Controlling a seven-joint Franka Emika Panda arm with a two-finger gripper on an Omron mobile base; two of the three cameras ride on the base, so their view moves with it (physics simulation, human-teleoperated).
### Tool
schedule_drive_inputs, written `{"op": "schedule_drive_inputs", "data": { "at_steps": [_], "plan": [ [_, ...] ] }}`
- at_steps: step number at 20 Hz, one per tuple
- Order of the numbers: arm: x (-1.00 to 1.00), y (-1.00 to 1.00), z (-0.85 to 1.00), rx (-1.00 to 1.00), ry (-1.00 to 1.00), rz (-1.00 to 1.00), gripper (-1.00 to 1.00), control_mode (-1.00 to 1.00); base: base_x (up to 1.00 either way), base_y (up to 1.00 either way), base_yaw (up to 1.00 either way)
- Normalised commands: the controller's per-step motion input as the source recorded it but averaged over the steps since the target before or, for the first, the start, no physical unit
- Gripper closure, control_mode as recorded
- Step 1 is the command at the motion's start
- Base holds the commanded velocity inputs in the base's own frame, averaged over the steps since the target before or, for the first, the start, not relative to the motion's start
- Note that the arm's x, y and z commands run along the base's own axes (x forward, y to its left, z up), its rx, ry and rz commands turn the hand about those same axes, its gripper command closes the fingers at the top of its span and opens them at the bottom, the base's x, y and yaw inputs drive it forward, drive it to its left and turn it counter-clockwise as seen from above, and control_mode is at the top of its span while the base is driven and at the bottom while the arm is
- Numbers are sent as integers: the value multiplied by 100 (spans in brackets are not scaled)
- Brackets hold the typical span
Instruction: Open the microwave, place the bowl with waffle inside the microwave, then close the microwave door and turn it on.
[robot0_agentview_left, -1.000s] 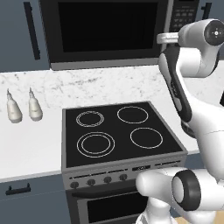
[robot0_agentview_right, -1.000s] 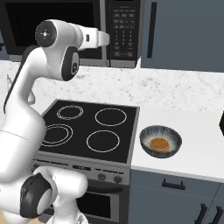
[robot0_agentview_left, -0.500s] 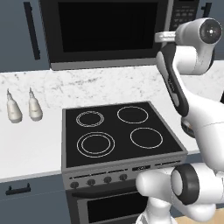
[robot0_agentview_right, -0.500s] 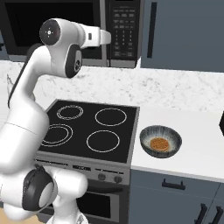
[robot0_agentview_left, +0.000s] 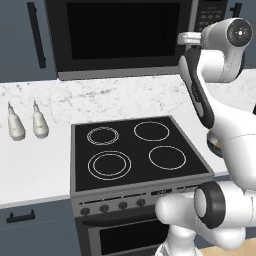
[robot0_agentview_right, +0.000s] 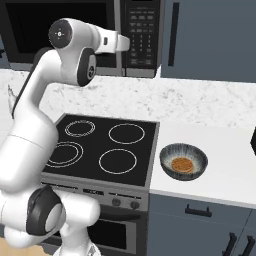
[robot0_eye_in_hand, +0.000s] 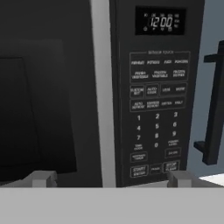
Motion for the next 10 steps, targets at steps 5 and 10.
{"op": "schedule_drive_inputs", "data": {
  "at_steps": [5, 10],
  "plan": [
    [16, -15, 0, 5, 0, 0, -100, -100, 0, 0, 0],
    [37, 3, -8, 2, 2, 0, -100, -100, 0, 0, 0]
  ]
}}
